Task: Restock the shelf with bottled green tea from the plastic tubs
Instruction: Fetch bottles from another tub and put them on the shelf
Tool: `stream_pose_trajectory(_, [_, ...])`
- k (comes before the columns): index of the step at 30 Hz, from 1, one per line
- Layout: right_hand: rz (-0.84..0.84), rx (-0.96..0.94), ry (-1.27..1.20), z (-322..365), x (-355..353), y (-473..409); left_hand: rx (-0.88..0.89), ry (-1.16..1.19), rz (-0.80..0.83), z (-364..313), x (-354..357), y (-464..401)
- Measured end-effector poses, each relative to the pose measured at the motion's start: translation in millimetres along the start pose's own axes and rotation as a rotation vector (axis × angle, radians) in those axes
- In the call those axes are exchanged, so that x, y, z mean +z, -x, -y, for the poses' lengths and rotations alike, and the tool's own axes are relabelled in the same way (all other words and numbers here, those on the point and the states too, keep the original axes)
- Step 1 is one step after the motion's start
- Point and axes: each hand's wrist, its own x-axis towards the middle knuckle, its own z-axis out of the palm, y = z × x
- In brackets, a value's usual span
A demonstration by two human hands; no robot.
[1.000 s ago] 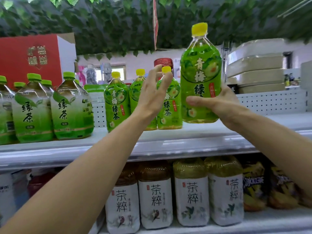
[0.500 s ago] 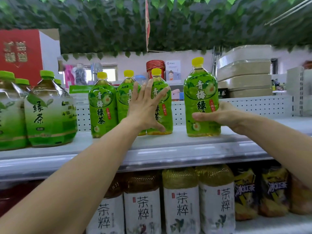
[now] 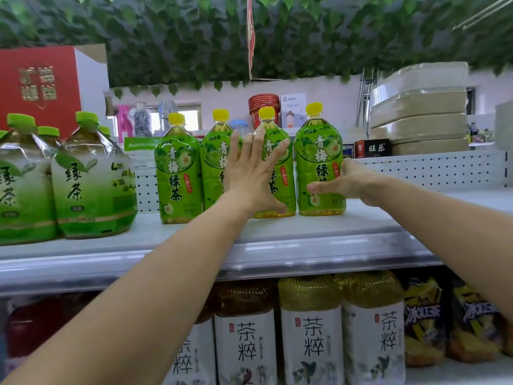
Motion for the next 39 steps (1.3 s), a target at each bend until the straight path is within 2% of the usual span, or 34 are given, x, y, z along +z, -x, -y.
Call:
stream_pose_trajectory(6, [0.032, -0.031, -0.015, -27, 0, -43, -0.001, -0.014, 0.015, -2, -4, 3])
stream_pose_trajectory(11, [-0.031, 0.033, 0.305, 13, 5, 29, -0.005, 0.136, 0.115, 9, -27, 18])
stream_pose_trajectory(15, [-0.143, -0.192, 0.480, 18, 11, 82, -0.090, 0.240, 0.068, 16, -51, 63])
stream_pose_trajectory(20, [-0.359, -0.616, 0.490, 5, 49, 160, -0.135, 0.452, -0.195, 18, -72, 161])
stream_pose_trajectory(24, [-0.426, -0.773, 0.521, -4, 94, 215, -0.173, 0.510, -0.205, 29, -75, 247])
stream_pose_trajectory(30, [-0.284, -0.802, 0.517, 6, 200, 301, -0.287, 0.548, 0.082, 84, -81, 396])
stream_pose_trajectory(35, [-0.131, -0.666, 0.401, 16, 314, 392, -0.354, 0.488, 0.433, 160, -86, 524])
stream_pose_trajectory(39, [0.042, -0.553, 0.365, 14, 403, 467, -0.397, 0.510, 0.590, 228, -80, 627])
